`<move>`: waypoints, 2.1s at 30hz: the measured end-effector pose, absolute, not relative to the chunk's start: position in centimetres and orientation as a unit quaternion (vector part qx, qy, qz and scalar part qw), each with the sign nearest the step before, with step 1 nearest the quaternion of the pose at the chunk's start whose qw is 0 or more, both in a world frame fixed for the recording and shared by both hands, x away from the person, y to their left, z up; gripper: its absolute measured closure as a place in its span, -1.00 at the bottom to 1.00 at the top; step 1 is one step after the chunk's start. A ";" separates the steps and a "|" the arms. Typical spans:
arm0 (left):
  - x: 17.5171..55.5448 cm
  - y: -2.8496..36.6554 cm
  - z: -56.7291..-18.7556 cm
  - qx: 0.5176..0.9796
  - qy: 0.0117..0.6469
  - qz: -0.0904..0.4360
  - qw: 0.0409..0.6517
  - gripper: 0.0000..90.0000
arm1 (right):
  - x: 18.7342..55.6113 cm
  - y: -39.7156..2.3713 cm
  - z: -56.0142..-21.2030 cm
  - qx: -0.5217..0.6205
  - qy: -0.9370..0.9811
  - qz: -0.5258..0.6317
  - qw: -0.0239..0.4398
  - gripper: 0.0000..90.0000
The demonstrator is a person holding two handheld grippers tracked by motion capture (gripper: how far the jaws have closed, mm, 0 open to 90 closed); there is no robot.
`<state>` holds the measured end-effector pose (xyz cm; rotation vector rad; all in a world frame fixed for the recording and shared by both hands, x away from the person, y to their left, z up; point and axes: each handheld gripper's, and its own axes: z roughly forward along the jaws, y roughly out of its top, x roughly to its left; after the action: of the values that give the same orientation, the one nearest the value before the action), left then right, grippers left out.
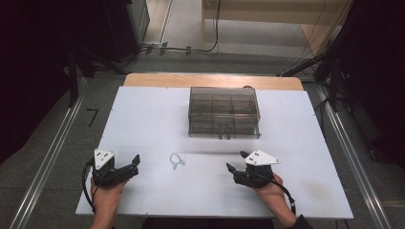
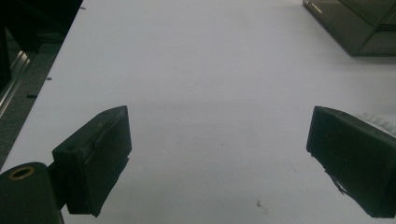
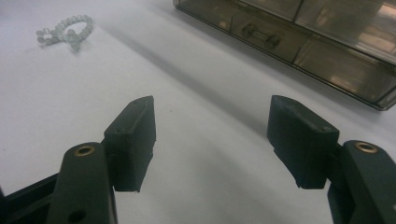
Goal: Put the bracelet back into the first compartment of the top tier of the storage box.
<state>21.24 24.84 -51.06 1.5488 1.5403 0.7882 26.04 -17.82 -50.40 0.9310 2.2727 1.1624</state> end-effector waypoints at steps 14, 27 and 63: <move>21.3 24.9 -51.1 0.612 0.609 0.311 0.397 -0.85 | 26.2 -15.5 -50.6 0.320 0.825 0.424 0.192 -0.26; 21.3 24.9 -51.1 0.612 0.610 0.311 0.396 -0.85 | 26.4 -13.2 -51.2 0.306 0.835 0.421 0.178 -0.22; 21.3 25.0 -51.2 0.611 0.610 0.311 0.396 -0.85 | 27.2 -9.7 -52.2 0.283 0.848 0.415 0.166 -0.07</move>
<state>21.35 25.00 -51.18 1.5491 1.5463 0.7877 27.18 -9.66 -52.23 0.8051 2.4153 1.1828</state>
